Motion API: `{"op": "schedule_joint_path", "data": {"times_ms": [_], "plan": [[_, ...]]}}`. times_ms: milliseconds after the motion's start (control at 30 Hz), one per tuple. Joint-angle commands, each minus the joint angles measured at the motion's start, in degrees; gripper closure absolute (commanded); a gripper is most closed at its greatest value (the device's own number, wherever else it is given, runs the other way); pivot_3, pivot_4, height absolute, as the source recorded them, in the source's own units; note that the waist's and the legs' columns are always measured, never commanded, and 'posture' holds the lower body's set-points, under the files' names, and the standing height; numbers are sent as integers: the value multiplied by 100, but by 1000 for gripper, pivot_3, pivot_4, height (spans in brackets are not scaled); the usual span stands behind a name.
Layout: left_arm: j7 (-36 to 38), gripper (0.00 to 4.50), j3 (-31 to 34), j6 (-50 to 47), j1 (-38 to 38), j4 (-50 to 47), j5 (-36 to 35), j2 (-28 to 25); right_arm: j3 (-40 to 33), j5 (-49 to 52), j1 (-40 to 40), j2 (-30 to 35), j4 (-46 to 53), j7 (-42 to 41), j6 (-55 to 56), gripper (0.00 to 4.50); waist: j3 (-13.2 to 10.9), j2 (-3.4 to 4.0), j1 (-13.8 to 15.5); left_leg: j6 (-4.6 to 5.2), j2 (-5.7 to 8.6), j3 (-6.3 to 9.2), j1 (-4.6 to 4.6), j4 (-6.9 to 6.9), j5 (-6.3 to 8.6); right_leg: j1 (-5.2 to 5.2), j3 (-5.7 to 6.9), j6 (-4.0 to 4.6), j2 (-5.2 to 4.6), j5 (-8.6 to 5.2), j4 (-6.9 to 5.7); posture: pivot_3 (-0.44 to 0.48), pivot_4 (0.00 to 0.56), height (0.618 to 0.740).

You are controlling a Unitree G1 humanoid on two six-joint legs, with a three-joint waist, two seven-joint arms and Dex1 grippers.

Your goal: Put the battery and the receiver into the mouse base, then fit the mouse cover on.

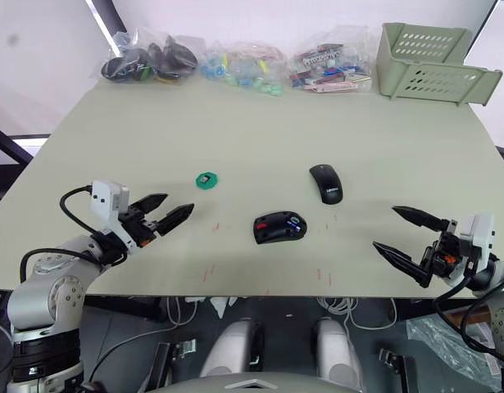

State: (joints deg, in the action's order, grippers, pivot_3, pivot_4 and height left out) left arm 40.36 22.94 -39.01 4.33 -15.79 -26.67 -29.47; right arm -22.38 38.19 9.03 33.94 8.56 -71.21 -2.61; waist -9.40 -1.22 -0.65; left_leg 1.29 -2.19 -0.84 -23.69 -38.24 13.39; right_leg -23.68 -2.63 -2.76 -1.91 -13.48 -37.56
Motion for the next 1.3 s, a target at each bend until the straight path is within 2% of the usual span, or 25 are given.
{"op": "schedule_joint_path", "data": {"times_ms": [33,200,300,367,433,467,567,733,1100,1167,1300], "plan": [[-101,131,175,216,3,7,-98,-77,-149,-57,22,-257,50,-63,713,0,0,0,0,0,0,0,0,0,0,0,0,0,0,0,0,0,150,740],[-463,131,241,317,332,441,-22,-169,93,25,76,-352,474,176,533,0,-2,3,1,0,0,-1,0,1,0,0,-1,-2,-1,-1,-3,0,150,740],[-540,131,64,333,450,509,64,-288,209,-44,152,-336,496,132,609,0,-1,2,4,-1,2,0,0,0,0,0,1,-3,0,-2,-2,0,150,740],[-589,700,-38,230,588,394,-1,-325,190,106,169,-374,619,297,489,0,-2,2,9,-1,3,-1,-2,1,1,0,0,5,-4,3,-2,0,150,740],[-692,1012,-160,114,700,303,43,-388,211,143,220,-381,639,305,469,0,-2,2,19,-1,2,-1,-2,1,0,0,-1,14,-7,8,-2,0,150,740],[-803,1564,-244,-21,773,268,78,-411,220,146,244,-379,588,268,489,0,-2,2,17,-1,2,-1,-2,-1,0,0,-1,13,-7,9,-2,0,150,740],[-915,1564,-559,-193,875,201,257,-572,214,177,285,-377,543,245,521,0,-2,2,7,-1,5,-2,0,-1,0,0,-2,11,-6,8,-3,0,150,740],[-1022,1564,-1029,-196,1208,483,427,-503,172,299,440,-364,681,287,465,0,-2,2,12,-1,5,-1,0,2,0,-1,0,12,-3,8,-4,0,150,740],[-1501,1564,-1494,-278,1876,1229,859,-172,-25,552,642,-198,744,222,309,0,-5,-3,18,-1,8,-1,-2,0,0,0,-1,0,-1,1,-4,0,150,740],[-1455,2085,-1543,-271,1914,1339,904,-191,-11,561,692,-221,810,256,289,0,-5,-2,12,-1,8,-1,-1,0,0,0,-1,-1,0,1,-4,0,150,740],[-1378,2085,-1552,-99,2079,1676,968,-177,60,570,725,-281,902,365,260,0,-5,-2,-4,-1,7,-2,0,1,0,-1,-2,-1,2,1,-6,0,150,740]]}}
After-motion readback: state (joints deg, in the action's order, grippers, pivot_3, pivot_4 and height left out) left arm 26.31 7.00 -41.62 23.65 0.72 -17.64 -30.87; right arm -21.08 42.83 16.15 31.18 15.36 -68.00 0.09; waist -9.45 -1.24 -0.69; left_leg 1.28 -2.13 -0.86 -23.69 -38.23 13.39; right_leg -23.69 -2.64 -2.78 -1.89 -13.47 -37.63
